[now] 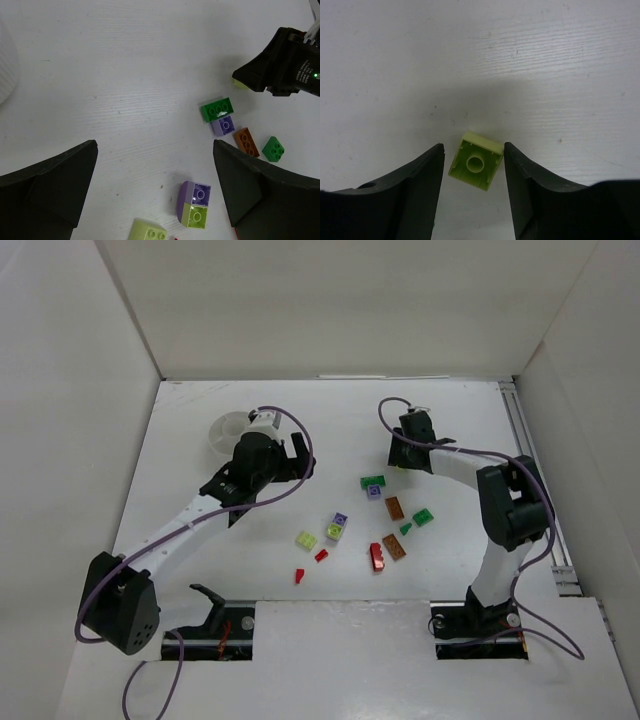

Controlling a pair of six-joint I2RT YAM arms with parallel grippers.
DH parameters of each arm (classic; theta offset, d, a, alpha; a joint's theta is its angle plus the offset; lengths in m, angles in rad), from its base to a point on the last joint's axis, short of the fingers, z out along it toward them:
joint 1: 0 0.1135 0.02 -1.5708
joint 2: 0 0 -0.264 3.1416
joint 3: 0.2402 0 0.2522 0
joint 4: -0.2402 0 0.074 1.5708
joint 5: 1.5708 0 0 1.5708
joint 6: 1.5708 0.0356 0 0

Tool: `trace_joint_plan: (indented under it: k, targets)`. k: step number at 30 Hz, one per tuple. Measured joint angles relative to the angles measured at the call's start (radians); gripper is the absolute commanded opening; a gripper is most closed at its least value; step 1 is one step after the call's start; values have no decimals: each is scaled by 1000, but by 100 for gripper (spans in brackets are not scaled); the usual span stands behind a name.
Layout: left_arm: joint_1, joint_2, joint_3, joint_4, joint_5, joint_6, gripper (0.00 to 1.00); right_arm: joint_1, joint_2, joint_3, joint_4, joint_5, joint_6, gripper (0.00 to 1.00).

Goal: Sort the legos into containers by color

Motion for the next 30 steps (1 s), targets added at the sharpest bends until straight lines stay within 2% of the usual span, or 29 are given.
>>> trace_joint_plan:
  k: [2,3,5,6,7,10,13,15,20,25,30]
  targets:
    - [0,3,0,0,5,0,99,0,16,5,-6,1,6,54]
    - [0,3,0,0,7,0,99,0,21,5,-9,1,8,47]
    - [0,3,0,0,9,0,99,0,24,5,-14,3,11,38]
    - [0,3,0,0,10,0,99,0,24,5,-13,5,13,27]
    - [0,3,0,0,11,0,99,0,24,5,-14,4,11,23]
    - [0,3,0,0,18,0,99,0,21,5,-7,-8,-21,20]
    - [0,3,0,2,35,0,99,0,-2,-15,32,-77,-135,17]
    - [0,3,0,9,58,0,99,0,-34,-43,77,-160,-226,15]
    - [0,3,0,48,156,6,99,1,-178,-189,277,-556,-482,17]
    - [0,3,0,100,309,7,99,57,-248,-250,416,-904,-656,17]
    - [0,17,0,156,449,1,99,129,-264,-258,471,-1101,-761,21]
